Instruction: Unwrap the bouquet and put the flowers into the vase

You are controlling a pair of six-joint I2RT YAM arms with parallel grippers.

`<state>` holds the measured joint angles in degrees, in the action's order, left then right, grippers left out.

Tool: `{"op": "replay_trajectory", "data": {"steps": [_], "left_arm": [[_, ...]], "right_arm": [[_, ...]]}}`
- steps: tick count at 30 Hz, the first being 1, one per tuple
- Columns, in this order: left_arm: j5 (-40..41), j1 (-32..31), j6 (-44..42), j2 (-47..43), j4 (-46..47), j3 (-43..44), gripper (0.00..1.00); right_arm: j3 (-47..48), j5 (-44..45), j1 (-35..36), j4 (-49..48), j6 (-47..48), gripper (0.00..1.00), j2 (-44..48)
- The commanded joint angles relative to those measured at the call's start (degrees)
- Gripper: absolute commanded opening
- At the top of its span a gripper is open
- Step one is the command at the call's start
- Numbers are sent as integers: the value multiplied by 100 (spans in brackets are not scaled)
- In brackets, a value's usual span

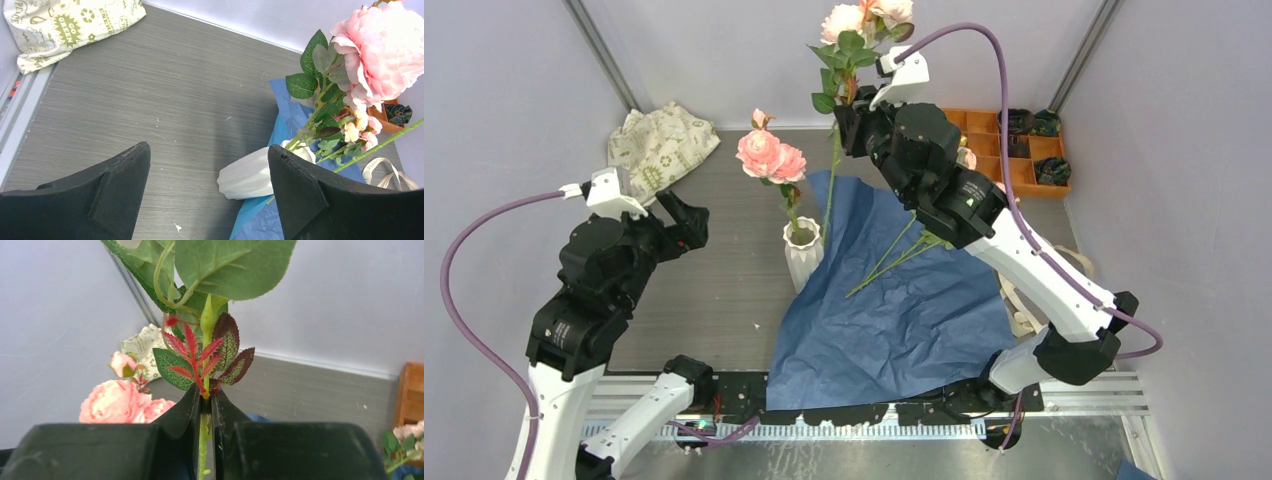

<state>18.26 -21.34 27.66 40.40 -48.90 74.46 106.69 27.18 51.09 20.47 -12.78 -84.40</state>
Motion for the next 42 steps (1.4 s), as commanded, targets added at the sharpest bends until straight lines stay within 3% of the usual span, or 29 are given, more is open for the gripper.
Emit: {"op": "replay_trajectory", "data": {"steps": [1,9,15,30,35,42], "left_arm": [[81,22,-12,-67,68,188,88],[166,24,-68,-97,13,226,88],[204,21,-85,-109,2,245,88],[155,25,-64,-73,35,205,88],[175,25,-59,-105,13,226,88],[128,25,-41,-100,13,204,88]], "right_arm": [[-281,150,183,-1232,637,1,280],[-315,43,305,-1996,1037,1,-80],[266,-33,344,-1860,1136,1,-332],[436,-199,624,-1659,1295,1,-16],[12,-187,630,-1817,1114,1,166],[-1394,-268,630,-2805,983,1,452]]}}
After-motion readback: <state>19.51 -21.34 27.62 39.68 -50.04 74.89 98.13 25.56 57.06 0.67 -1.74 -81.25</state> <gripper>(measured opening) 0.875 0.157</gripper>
